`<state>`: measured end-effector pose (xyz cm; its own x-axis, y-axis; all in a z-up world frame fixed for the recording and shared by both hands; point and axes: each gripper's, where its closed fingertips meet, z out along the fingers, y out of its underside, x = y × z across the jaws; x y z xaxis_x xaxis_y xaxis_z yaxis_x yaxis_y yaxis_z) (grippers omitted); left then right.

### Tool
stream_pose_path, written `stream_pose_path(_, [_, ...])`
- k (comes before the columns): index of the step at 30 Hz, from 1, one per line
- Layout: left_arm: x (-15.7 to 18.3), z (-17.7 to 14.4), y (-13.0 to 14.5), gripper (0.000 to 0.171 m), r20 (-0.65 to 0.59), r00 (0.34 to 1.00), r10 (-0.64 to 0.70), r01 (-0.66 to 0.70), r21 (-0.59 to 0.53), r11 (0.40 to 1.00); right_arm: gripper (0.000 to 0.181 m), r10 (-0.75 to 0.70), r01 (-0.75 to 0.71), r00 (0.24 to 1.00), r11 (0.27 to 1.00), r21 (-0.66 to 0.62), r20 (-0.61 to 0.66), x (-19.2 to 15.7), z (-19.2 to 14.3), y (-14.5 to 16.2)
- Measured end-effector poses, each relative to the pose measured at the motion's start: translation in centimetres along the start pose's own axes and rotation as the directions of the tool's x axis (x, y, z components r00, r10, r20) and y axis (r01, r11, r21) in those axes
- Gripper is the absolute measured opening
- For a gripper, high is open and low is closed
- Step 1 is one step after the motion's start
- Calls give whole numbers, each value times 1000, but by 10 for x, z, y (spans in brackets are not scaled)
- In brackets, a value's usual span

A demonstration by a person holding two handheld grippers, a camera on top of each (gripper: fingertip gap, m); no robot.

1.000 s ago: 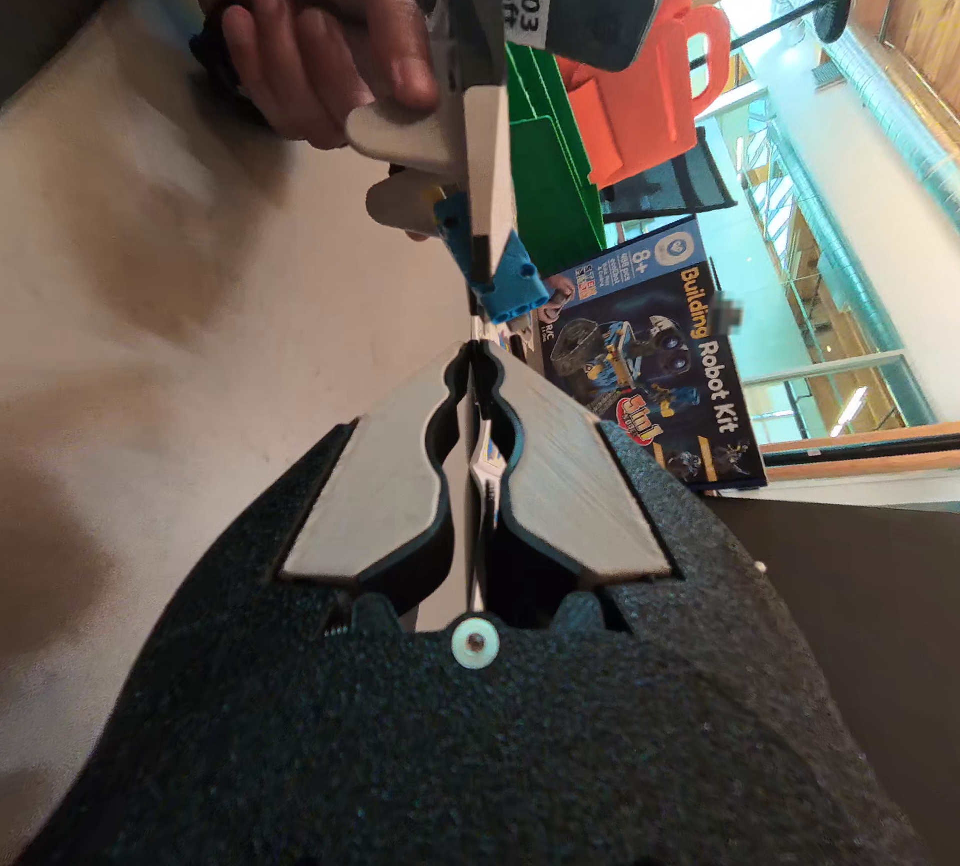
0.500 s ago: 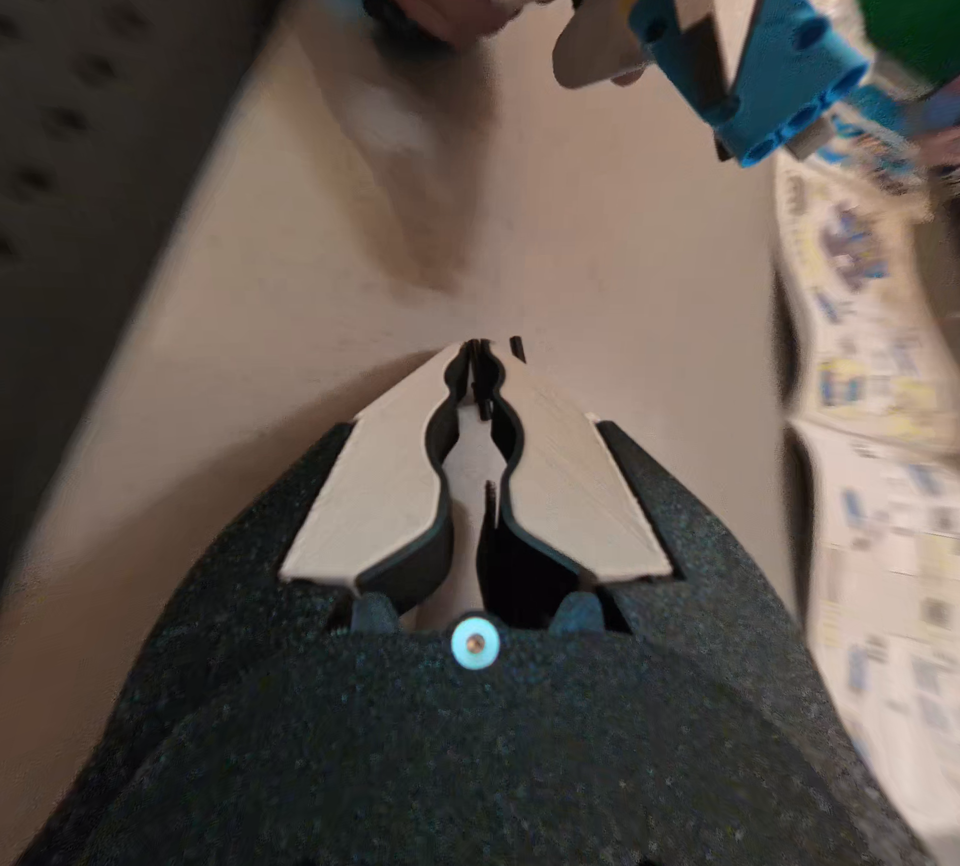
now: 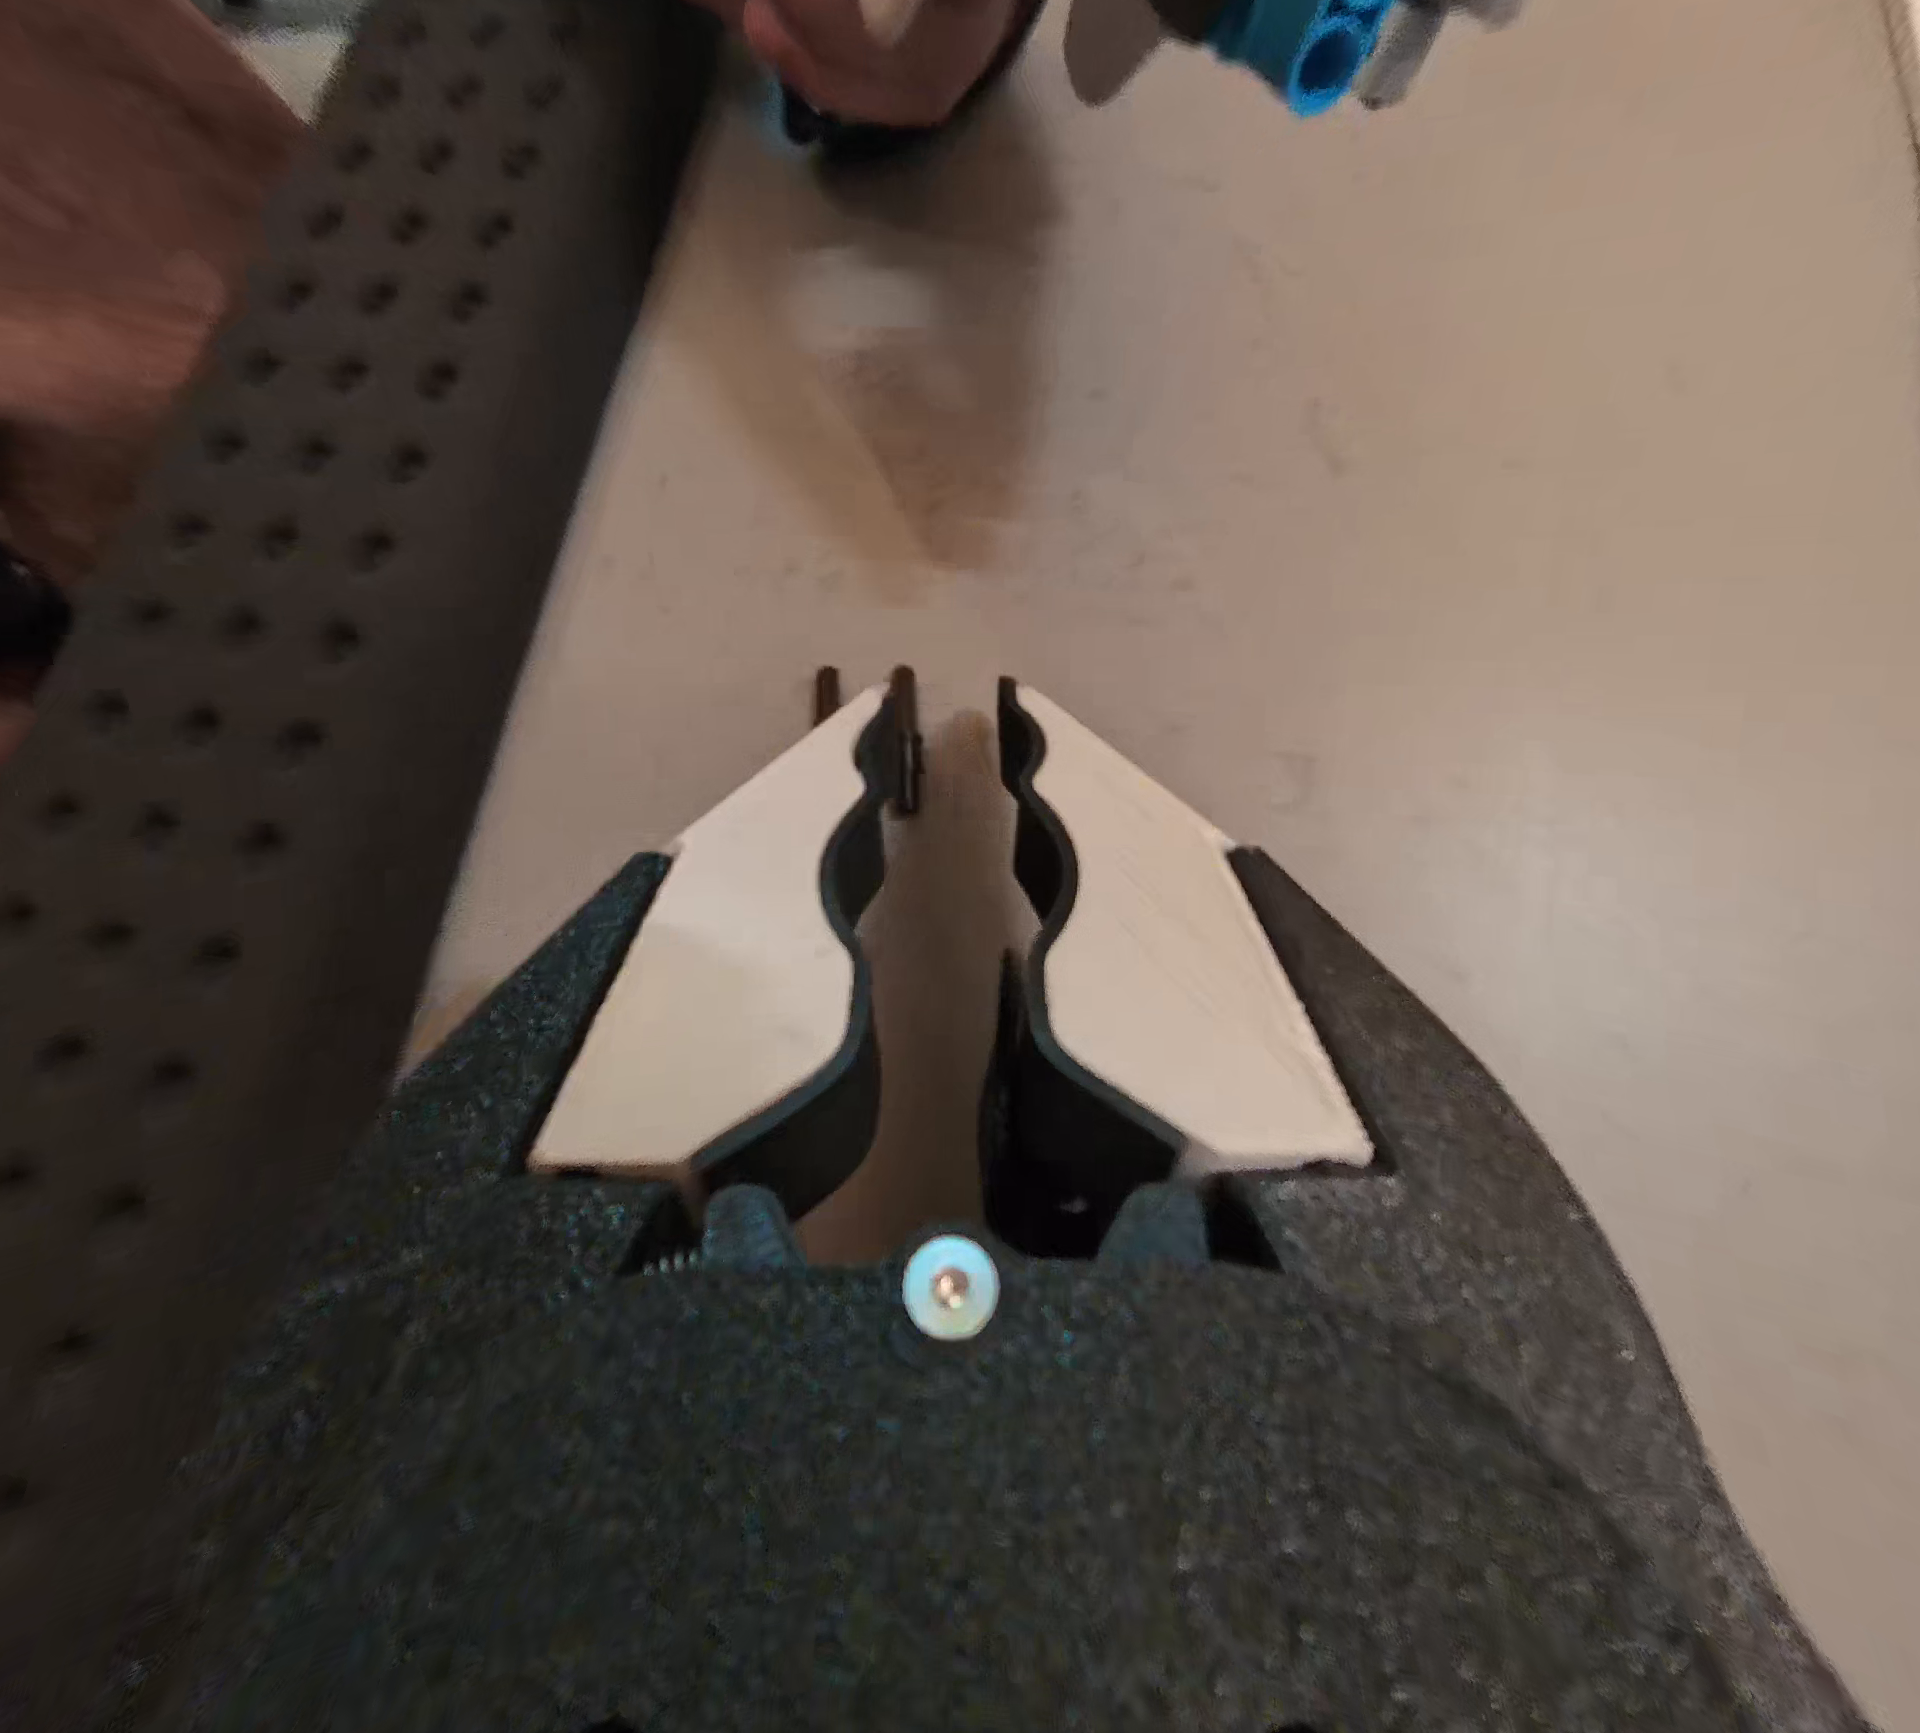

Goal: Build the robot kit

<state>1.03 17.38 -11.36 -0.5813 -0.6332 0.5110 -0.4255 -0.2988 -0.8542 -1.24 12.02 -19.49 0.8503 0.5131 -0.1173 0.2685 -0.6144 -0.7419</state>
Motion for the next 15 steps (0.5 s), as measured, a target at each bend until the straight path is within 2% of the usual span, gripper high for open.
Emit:
stream_pose_path(5, [1, 0, 1, 23, -3, 1000, 1, -1, -4, 1000, 12, -34, 35, 999, 998, -57, 17, -9, 8, 5])
stream_pose_path(9, [0, 0, 0, 23, -3, 1000, -4, 4, 0, 1000, 11, -78, 77, 997, 995, -62, -22, -12, 4, -2])
stream_pose_path(12, [0, 0, 0, 23, -5, 1000, -8, 8, 1, 1000, 12, -18, 18, 1000, 1000, 9, 18, -16, -7, -15])
stream_pose_path(15, [0, 0, 1, 23, -7, 1000, -8, 7, -4, 1000, 23, 28, -25, 998, 998, -60, 59, -18, -7, 2])
